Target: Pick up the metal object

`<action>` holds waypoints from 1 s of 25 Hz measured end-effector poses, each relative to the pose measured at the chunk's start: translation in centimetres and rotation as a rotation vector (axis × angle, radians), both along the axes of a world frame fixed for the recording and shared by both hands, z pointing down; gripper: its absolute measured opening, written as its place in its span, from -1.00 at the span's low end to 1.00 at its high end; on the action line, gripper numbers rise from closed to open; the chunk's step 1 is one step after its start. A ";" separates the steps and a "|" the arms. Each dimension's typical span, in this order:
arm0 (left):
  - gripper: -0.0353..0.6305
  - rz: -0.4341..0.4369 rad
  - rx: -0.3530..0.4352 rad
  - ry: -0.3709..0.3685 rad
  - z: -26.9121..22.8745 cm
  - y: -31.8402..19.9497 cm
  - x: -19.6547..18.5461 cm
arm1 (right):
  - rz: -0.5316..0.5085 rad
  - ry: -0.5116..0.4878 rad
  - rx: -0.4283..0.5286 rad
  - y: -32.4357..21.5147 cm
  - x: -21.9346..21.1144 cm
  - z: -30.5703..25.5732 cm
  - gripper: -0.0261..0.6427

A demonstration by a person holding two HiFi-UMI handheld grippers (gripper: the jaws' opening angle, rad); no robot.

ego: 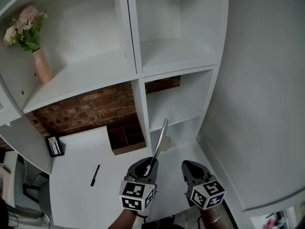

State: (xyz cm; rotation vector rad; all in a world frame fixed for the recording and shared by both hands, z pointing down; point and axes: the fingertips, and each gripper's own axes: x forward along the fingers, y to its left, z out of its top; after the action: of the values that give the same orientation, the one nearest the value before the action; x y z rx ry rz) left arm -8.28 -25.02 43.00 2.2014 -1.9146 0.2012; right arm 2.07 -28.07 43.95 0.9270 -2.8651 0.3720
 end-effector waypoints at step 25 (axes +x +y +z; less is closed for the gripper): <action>-0.71 -0.026 -0.008 -0.031 0.7 2.2 -2.9 | -0.017 0.094 0.070 1.9 -2.5 0.0 -0.91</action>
State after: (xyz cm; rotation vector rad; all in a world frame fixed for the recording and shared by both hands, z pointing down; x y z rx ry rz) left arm -11.19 -22.79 43.68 2.1797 -1.9535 0.2394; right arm -0.43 -26.17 43.94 0.9047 -2.8147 0.2213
